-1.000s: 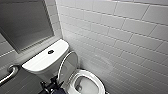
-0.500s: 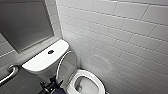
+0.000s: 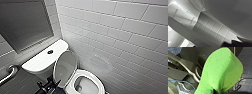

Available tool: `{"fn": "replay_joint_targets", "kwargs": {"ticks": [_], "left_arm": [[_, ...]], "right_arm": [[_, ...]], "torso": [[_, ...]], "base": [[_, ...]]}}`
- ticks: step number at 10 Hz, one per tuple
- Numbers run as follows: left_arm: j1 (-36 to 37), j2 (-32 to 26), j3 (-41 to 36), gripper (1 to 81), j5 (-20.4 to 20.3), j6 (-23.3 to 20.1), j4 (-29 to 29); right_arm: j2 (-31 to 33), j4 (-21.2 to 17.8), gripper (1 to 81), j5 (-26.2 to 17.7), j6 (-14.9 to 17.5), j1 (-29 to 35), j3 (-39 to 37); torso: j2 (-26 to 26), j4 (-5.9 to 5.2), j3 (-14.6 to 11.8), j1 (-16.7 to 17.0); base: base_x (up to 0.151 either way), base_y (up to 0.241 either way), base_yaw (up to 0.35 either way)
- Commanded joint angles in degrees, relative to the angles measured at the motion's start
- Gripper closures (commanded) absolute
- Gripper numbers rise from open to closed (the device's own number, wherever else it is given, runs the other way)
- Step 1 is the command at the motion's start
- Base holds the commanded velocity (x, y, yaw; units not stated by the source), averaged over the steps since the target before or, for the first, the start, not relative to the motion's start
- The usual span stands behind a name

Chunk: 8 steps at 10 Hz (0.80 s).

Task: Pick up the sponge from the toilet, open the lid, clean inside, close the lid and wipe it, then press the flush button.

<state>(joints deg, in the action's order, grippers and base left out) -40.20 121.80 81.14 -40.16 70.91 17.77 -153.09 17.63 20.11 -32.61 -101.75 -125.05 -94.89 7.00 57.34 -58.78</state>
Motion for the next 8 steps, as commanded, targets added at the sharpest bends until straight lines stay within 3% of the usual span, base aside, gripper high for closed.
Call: {"fn": "replay_joint_targets", "kwargs": {"ticks": [1,3,4,8], "left_arm": [[0.17,-4.36,7.45,1.0,-2.82,-9.31,-7.56],[-3.08,-6.11,8.23,1.0,-4.38,-4.14,-13.80],[-4.75,-7.08,9.99,1.0,-7.98,-2.20,-14.78],[-11.51,-7.26,17.91,1.0,-13.19,5.46,-21.46]], "right_arm": [[2.06,1.18,81.1,-3.50,0.18,-2.01,3.15],[2.06,1.18,81.1,-3.59,0.18,-1.92,3.77],[2.32,1.27,81.1,-3.59,0.18,-1.92,4.38],[2.85,1.27,81.1,-3.68,0.27,-1.75,5.97]], "torso": [[0.00,0.00,0.00,0.00],[0.00,0.02,0.00,0.00],[0.00,0.05,0.00,0.00],[0.00,0.07,-0.02,0.00]], "base": [[0.000,0.000,0.000],[0.000,0.000,0.000],[0.000,0.000,0.000],[0.000,0.000,0.000]]}}
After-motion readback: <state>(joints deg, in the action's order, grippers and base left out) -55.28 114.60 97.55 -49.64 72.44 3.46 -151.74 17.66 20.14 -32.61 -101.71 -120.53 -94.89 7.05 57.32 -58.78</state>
